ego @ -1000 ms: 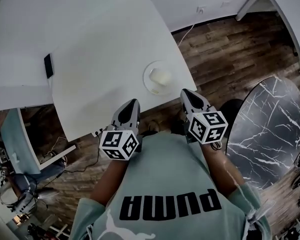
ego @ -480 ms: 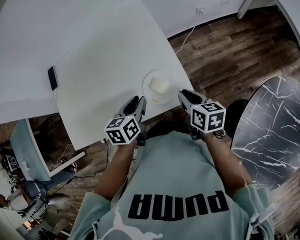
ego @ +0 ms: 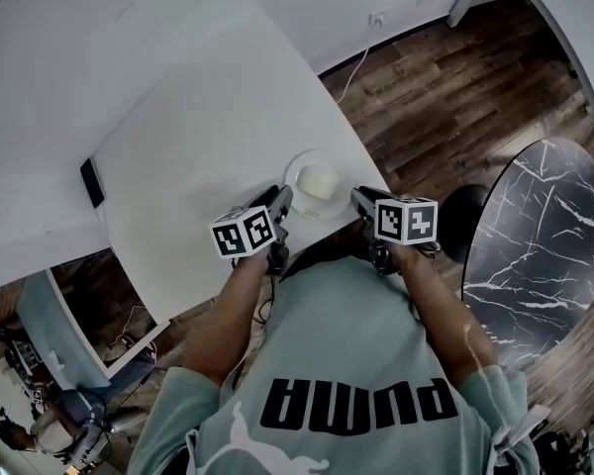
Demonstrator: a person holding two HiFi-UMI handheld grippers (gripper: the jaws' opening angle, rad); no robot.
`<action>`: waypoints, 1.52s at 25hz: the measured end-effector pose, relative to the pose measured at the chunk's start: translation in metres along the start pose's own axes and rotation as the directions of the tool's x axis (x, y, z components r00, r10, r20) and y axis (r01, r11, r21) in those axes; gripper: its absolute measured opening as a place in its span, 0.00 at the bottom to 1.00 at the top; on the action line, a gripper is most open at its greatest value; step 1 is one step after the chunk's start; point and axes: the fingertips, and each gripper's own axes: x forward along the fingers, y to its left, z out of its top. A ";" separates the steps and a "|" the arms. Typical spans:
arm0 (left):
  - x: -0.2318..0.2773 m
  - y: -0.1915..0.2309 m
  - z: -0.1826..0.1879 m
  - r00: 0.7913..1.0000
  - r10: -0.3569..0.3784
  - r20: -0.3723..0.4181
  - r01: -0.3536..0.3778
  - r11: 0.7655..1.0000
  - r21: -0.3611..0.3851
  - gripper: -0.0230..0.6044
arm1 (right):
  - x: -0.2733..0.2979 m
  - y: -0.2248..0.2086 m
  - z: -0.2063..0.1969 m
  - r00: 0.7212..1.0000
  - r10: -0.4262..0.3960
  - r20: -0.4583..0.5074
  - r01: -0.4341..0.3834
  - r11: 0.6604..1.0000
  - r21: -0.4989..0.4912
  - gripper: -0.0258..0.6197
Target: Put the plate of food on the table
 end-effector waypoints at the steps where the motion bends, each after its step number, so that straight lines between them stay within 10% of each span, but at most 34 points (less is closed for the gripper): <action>1: 0.005 0.002 -0.001 1.000 -0.005 -0.024 0.006 1.000 0.009 0.23 | 0.003 -0.002 0.001 1.000 -0.007 -0.003 0.007 1.000 0.019 0.13; 12: 0.029 0.007 -0.003 0.992 -0.047 -0.120 0.053 0.997 0.052 0.14 | 0.019 -0.005 0.001 1.000 -0.017 -0.009 0.019 0.987 0.158 0.12; 38: -0.010 -0.057 -0.015 0.956 -0.286 -0.058 0.285 0.958 -0.025 0.11 | -0.070 0.016 -0.012 0.966 -0.120 0.231 0.061 0.968 0.245 0.09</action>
